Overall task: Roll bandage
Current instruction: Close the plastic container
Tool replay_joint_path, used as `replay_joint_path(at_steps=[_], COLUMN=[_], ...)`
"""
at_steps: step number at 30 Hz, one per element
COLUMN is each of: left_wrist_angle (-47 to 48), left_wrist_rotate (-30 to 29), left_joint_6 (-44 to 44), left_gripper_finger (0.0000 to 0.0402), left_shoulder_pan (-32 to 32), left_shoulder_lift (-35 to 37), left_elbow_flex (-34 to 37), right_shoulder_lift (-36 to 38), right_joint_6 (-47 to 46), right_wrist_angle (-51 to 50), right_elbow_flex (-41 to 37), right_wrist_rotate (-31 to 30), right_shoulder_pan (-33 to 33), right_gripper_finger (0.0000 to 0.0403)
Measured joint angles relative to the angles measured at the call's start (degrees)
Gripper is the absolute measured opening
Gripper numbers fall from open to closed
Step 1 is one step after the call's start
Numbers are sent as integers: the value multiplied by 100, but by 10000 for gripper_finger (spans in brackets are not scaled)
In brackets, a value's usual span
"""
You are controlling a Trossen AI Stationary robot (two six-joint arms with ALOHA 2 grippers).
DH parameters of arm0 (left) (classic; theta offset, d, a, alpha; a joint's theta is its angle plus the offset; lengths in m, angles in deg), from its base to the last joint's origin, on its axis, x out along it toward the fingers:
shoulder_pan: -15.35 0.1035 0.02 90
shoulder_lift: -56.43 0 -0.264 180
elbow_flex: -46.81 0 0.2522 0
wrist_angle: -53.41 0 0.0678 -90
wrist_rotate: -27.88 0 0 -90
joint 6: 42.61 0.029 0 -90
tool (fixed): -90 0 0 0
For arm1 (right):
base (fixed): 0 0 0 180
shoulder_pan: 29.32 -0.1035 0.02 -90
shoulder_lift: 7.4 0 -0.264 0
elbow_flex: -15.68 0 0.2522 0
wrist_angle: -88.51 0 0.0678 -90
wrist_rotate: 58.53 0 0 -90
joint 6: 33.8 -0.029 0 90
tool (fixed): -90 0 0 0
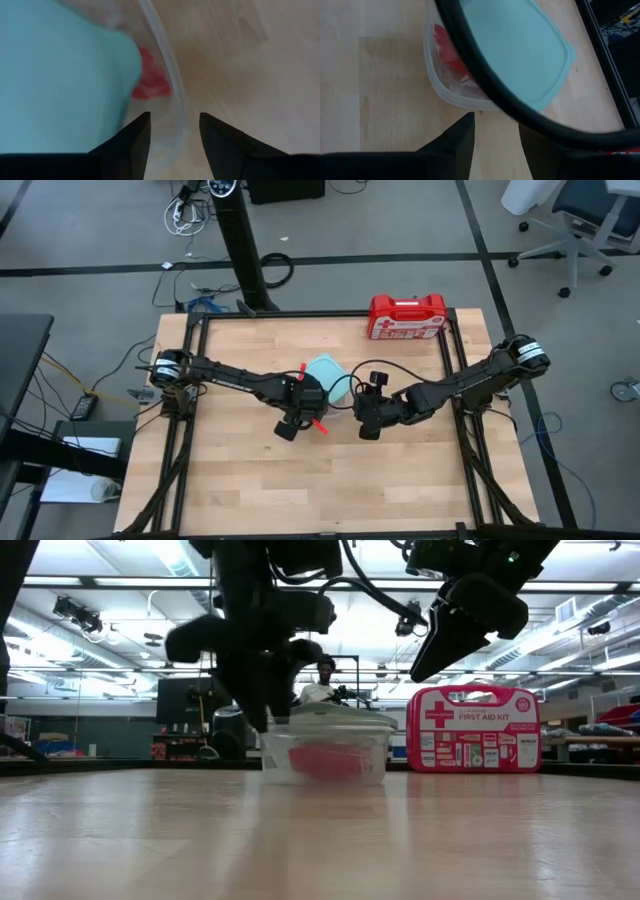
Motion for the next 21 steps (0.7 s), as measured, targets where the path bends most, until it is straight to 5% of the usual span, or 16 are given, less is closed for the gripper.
replay_joint_path(at_steps=[12,21], left_wrist_angle=[1382,1928], left_wrist_rotate=[31,-850], left_joint_6=[-371,-580], left_gripper_finger=[172,172], left_shoulder_pan=[-67,-50], left_shoulder_lift=[2,2], left_elbow_flex=[-594,-611], right_shoulder_lift=[0,0], right_joint_6=[0,-176], right_wrist_angle=[0,-27], right_elbow_flex=[0,-241], right_wrist_rotate=[0,-107], right_shoulder_pan=[0,58], right_gripper_finger=[150,150])
